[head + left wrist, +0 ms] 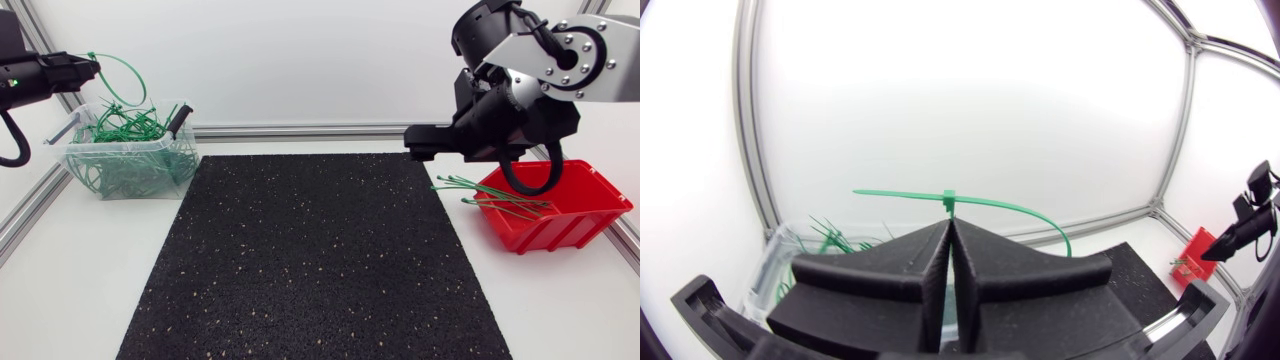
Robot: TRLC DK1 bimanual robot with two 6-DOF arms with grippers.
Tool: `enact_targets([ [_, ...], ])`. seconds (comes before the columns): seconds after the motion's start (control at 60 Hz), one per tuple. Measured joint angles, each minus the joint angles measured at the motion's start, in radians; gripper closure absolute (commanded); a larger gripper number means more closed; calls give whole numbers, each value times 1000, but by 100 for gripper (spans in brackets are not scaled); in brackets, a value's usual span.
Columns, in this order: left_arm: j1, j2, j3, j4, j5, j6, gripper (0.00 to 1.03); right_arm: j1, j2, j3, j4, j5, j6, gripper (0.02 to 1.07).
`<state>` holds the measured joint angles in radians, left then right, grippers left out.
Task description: Take a green cable tie from the red box, thread the tail through the head to close it, then place it in the transparent bin on the left.
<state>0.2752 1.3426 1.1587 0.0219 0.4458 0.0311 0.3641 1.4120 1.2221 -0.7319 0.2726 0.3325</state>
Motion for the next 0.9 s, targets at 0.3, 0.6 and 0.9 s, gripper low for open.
enact_targets([
  [0.3, 120, 238, 216, 111, -109, 29, 100, 6, -114, -171, 183, 127, -141, 7],
  [0.6, 149, 447, 299, 132, -200, 111, 7, -19, -171, -232, 214, 140, -182, 7],
  [0.9, 99, 401, 233, 96, -235, 154, 3, -35, -245, -256, 218, 141, -211, 7],
])
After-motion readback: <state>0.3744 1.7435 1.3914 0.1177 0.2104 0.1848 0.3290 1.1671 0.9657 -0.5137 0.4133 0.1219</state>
